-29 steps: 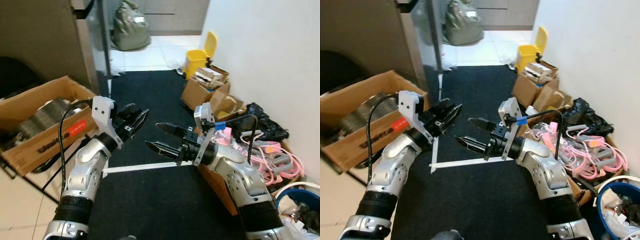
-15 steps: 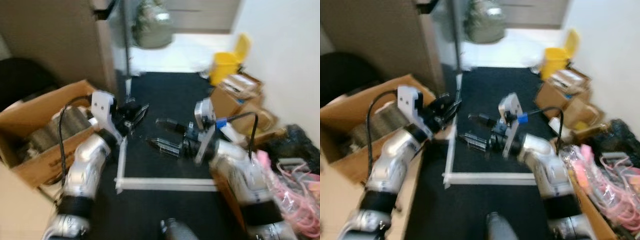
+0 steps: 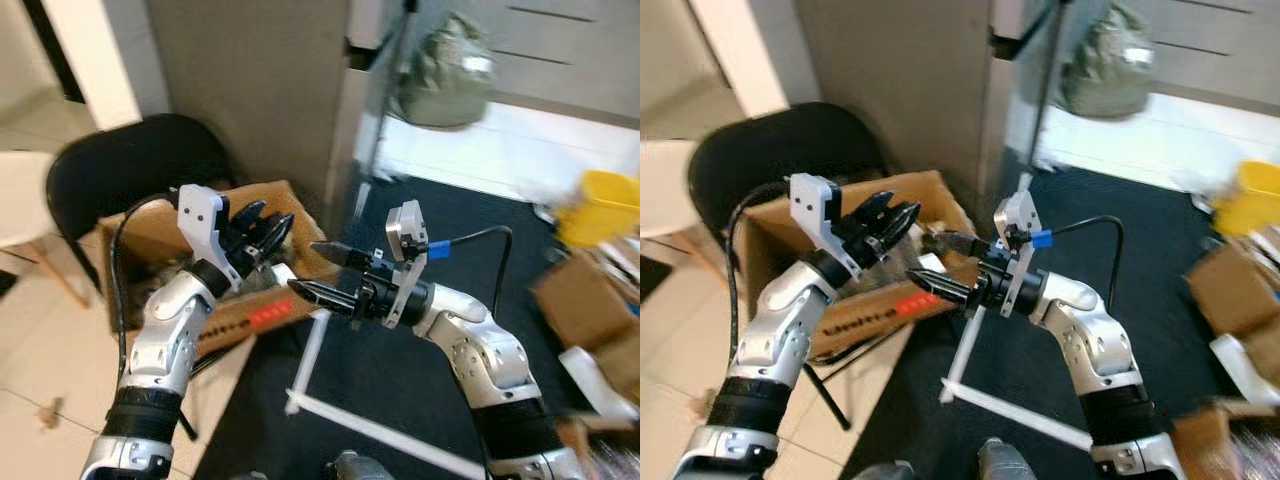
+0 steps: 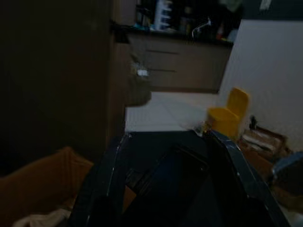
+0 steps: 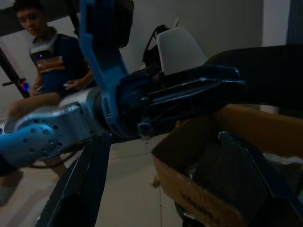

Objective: Picking trash to rubbish bin

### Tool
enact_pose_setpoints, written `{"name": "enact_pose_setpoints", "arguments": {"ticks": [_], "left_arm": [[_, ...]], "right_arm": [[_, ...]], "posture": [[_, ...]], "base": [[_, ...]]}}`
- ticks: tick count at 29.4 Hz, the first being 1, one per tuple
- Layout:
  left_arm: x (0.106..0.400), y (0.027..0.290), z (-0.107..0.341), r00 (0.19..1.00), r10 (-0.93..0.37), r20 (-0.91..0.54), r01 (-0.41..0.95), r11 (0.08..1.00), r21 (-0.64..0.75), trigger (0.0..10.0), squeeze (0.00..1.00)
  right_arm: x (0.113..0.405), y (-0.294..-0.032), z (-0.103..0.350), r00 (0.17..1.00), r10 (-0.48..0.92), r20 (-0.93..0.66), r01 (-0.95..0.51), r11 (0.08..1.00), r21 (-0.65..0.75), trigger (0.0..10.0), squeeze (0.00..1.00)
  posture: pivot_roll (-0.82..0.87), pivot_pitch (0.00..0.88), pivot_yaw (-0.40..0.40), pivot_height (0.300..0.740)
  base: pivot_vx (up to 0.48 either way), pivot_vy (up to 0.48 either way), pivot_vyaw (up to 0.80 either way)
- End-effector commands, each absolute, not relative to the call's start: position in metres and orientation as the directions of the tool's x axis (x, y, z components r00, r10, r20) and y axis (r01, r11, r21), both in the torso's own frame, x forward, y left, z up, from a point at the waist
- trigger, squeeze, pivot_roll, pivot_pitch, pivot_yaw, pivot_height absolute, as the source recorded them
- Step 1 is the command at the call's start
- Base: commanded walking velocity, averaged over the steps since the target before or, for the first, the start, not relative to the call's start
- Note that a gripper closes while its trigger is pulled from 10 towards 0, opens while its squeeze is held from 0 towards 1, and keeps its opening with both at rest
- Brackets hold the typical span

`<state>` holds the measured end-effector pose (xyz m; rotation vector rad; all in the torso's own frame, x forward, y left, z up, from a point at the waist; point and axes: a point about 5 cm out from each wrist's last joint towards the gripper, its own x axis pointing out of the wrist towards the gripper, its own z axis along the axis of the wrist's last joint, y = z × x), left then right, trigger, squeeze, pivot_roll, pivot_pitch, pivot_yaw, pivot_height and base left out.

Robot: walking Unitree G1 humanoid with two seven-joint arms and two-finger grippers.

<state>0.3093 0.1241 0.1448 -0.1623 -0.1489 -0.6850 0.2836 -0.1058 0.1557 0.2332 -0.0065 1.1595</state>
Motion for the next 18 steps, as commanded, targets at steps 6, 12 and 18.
{"name": "enact_pose_setpoints", "arguments": {"ticks": [6,12,18], "left_arm": [[0.3057,0.1278,0.1397,0.782,-0.602,0.163,0.620,0.777,-0.104,10.0,0.00],[0.3047,0.1286,0.1387,0.782,-0.602,0.161,0.620,0.777,-0.104,10.0,0.00],[0.2992,0.1334,0.1348,0.793,-0.590,0.151,0.607,0.785,-0.123,10.0,0.00]], "right_arm": [[0.2828,-0.1066,0.1557,0.407,0.903,0.135,-0.906,0.380,0.185,10.0,0.00],[0.2814,-0.1058,0.1550,0.395,0.910,0.127,-0.913,0.373,0.167,10.0,0.00],[0.2816,-0.1062,0.1540,0.400,0.907,0.127,-0.910,0.378,0.169,10.0,0.00]], "posture": [[0.02,0.000,-0.028,0.740],[0.02,0.000,-0.027,0.740],[0.02,0.000,-0.027,0.740]], "base": [[0.000,0.000,0.00],[0.000,0.000,0.48],[0.000,0.000,0.76]]}}
